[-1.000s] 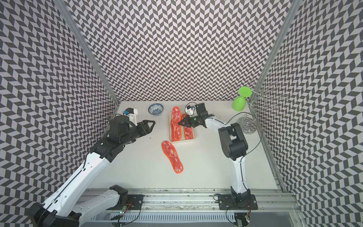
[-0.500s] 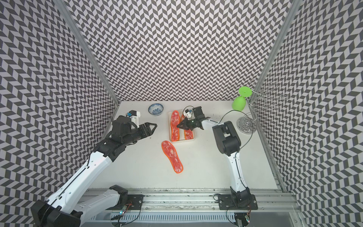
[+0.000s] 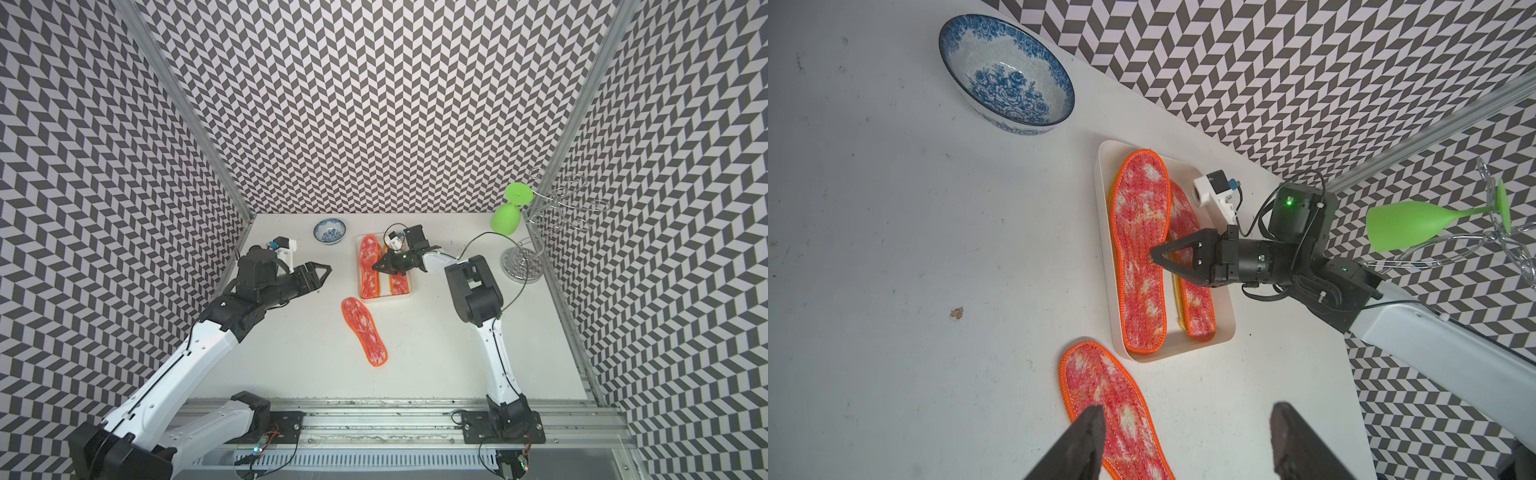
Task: Put the insoles into the storage box
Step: Place the insole in the storage box.
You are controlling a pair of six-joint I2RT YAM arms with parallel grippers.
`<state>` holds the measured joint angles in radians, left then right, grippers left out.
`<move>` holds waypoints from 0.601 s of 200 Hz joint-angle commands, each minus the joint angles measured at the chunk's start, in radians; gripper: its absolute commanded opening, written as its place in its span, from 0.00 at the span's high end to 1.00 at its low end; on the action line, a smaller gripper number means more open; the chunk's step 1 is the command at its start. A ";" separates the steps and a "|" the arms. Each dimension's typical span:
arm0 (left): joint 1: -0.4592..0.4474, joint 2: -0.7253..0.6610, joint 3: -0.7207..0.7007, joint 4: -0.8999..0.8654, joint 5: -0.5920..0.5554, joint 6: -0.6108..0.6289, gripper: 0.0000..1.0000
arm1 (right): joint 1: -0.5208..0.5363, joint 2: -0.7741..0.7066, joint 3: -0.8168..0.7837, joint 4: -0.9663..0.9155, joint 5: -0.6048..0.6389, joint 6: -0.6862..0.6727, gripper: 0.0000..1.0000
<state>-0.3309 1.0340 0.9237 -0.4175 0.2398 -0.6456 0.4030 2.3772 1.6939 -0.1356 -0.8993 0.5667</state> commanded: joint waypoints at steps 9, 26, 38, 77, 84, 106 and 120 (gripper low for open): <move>0.009 -0.006 -0.013 0.016 0.024 0.015 0.33 | 0.006 0.019 0.037 -0.056 0.047 -0.065 0.86; 0.009 0.002 -0.011 0.016 0.030 0.017 0.33 | 0.007 0.016 0.053 -0.078 0.069 -0.074 0.80; 0.010 0.005 -0.009 0.016 0.033 0.018 0.32 | 0.008 0.014 0.072 -0.104 0.089 -0.089 0.74; 0.010 0.019 -0.012 0.007 0.038 0.018 0.32 | 0.007 -0.029 0.096 -0.177 0.164 -0.121 0.60; 0.010 0.024 -0.016 0.006 0.039 0.017 0.32 | 0.010 -0.043 0.095 -0.183 0.176 -0.122 0.57; 0.009 0.040 -0.037 0.011 0.055 0.010 0.32 | 0.015 -0.070 0.098 -0.218 0.191 -0.132 0.53; 0.009 0.054 -0.048 0.015 0.062 0.011 0.32 | 0.023 -0.088 0.085 -0.221 0.187 -0.133 0.52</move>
<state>-0.3264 1.0679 0.9005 -0.4149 0.2726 -0.6445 0.4061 2.3631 1.7756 -0.3302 -0.7464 0.4587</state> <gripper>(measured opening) 0.678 0.477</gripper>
